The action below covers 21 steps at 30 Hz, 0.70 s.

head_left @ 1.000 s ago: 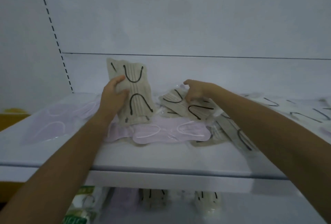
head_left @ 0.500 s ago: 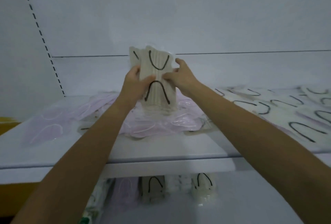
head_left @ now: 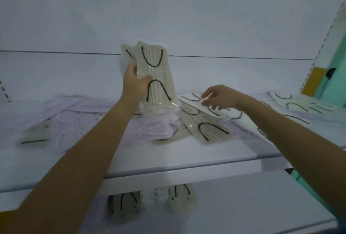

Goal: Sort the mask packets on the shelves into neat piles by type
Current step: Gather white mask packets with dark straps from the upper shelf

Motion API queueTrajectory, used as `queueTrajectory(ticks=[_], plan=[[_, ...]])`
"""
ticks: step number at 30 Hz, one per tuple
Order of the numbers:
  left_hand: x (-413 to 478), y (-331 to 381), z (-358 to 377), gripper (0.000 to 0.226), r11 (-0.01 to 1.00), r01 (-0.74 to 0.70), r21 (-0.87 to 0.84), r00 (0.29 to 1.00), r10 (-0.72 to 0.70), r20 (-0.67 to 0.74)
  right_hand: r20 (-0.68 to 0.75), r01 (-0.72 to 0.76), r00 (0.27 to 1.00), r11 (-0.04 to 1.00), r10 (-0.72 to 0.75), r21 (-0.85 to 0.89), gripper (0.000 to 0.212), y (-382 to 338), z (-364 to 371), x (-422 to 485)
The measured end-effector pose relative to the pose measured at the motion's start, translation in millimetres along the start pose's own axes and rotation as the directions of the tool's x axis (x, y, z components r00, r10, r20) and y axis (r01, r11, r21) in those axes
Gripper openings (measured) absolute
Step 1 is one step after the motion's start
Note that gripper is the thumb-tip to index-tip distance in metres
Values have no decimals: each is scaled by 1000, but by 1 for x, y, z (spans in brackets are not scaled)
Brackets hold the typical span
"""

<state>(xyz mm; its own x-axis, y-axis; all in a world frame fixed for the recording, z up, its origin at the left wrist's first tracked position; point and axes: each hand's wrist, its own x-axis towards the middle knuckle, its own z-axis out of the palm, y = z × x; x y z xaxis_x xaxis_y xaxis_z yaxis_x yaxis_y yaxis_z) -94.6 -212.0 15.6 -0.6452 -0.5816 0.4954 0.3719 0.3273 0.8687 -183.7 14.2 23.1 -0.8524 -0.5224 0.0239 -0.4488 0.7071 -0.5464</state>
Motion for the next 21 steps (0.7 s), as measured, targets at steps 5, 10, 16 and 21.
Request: queueTrajectory(ticks=[5,10,16,21], plan=[[-5,-9,5,27,995,-17,98,1000,18,-10,177,62,984,946,-4,-319,72,7,21,-5],[-11,-10,-9,35,986,-6,169,998,15,-55,243,29,968,939,58,-341,99,9,13,-5],[-15,-10,-18,34,986,1,168,997,13,-82,208,123,973,987,-100,-102,98,9,21,-13],[-18,-10,-21,40,987,-1,161,997,15,-82,-26,201,979,979,-202,-20,81,11,12,-7]])
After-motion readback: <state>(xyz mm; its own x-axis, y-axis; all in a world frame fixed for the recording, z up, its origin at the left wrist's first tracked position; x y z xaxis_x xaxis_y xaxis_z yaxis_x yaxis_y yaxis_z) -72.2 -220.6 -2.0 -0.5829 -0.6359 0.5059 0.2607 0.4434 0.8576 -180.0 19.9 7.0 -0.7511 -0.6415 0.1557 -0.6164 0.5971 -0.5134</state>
